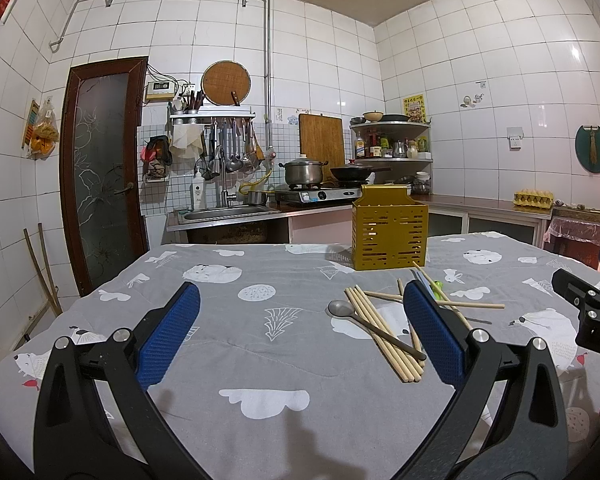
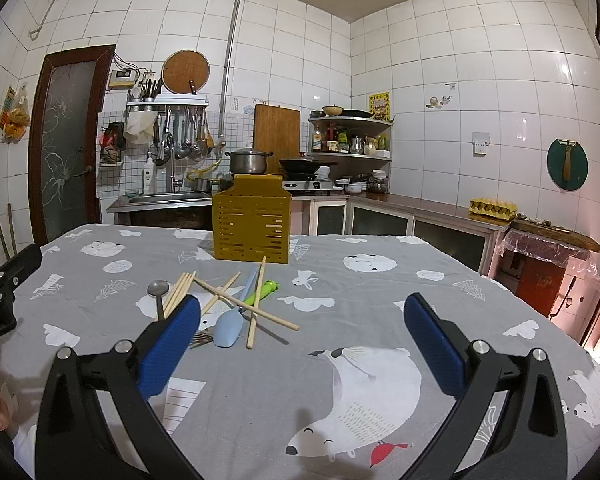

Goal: Organize utensils

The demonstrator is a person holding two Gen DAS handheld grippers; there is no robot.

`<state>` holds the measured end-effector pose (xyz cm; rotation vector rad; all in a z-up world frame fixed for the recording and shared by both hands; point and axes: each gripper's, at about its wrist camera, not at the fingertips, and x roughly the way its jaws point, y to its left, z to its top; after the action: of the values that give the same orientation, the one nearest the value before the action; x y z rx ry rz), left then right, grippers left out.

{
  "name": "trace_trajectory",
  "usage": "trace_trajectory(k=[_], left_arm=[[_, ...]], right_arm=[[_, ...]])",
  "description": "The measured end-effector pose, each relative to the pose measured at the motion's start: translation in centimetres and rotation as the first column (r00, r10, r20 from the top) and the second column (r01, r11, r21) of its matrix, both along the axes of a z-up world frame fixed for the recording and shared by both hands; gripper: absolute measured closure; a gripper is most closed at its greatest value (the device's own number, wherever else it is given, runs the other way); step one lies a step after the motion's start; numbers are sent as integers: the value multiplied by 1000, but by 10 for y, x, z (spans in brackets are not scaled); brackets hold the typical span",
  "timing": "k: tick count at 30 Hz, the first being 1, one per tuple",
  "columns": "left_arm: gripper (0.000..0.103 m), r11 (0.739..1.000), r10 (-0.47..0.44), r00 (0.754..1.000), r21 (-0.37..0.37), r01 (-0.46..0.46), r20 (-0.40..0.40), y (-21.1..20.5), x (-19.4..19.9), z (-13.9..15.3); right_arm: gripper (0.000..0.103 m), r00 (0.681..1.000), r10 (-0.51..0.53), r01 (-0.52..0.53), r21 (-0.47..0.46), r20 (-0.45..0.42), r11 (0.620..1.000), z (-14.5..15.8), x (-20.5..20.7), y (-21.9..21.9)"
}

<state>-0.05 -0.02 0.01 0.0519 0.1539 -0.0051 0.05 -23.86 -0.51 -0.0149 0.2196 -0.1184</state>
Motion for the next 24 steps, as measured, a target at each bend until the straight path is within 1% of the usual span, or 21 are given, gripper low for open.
trace_trajectory(k=[24], left_arm=[[5,1000,0,1000,1,0,-1,0,0,0]], right_arm=[[4,1000,-1,1,-1,-1,1000,-1,0,-2]])
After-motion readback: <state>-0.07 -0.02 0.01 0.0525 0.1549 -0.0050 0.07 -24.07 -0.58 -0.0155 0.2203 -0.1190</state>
